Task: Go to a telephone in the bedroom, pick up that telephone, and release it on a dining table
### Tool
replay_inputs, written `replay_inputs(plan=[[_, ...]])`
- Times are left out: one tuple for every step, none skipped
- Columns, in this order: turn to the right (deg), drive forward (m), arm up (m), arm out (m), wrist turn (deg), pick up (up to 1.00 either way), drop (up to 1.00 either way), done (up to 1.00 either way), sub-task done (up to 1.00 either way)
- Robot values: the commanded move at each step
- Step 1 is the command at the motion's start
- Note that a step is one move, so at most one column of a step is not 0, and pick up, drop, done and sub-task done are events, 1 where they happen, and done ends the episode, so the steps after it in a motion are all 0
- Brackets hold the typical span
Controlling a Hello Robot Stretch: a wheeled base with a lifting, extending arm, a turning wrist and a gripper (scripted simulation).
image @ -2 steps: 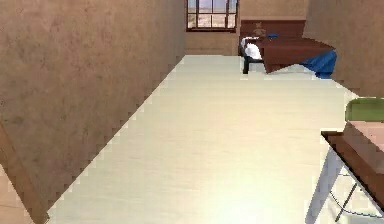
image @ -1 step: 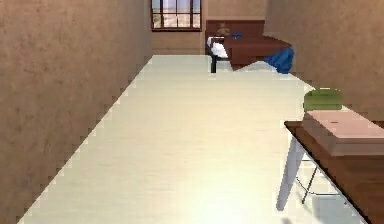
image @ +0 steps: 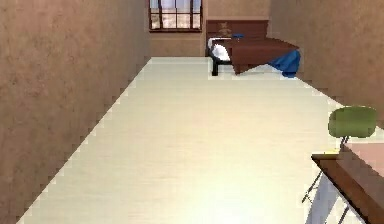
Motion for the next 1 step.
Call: replay_inputs(plan=[[45.0,0.00,0.00,0.00,0.0,0.00,0.00,0.00,0.00]])
